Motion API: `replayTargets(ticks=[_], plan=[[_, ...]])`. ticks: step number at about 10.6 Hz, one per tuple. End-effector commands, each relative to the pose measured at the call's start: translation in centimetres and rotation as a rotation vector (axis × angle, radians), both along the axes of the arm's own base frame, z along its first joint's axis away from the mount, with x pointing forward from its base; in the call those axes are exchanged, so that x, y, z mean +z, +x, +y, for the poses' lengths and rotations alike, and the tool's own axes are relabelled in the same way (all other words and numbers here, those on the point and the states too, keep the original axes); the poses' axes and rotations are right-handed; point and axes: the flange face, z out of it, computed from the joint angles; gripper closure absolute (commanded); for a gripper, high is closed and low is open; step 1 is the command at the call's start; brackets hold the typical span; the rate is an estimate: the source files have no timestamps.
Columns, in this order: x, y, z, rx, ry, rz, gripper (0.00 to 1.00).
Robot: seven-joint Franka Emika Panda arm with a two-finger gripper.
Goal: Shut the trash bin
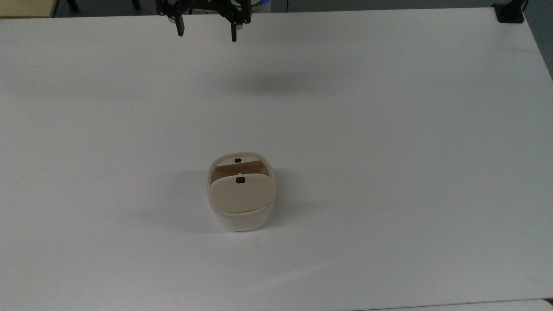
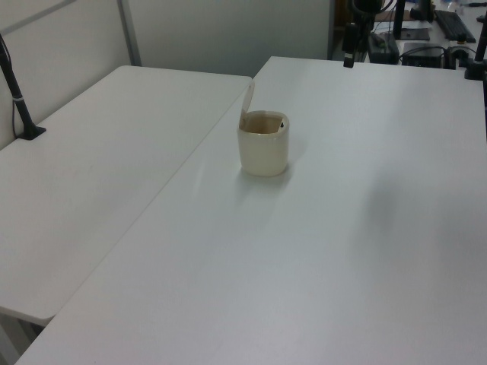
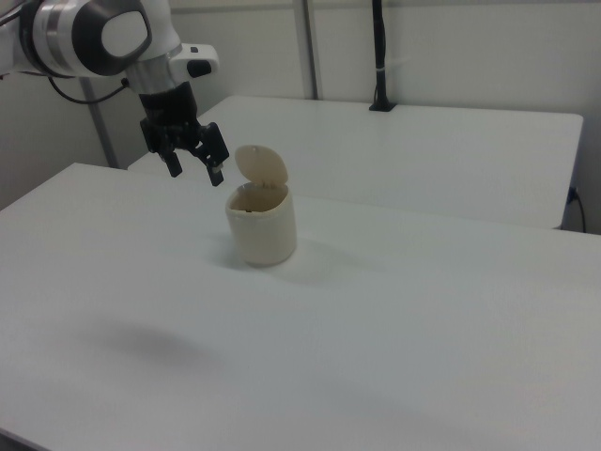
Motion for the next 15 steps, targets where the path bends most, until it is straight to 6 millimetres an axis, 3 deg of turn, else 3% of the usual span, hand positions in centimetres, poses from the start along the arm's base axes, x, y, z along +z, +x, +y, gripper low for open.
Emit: replayTargets(ticks=[1, 10, 15], plan=[[0.2, -1.2, 0.0, 0.017, 0.018, 0.022, 0.00], [0.0, -1.0, -0.2, 0.011, 0.021, 0.027, 0.00], [-0.5, 2.3, -0.4, -0.124, 0.042, -0.025, 0.00]])
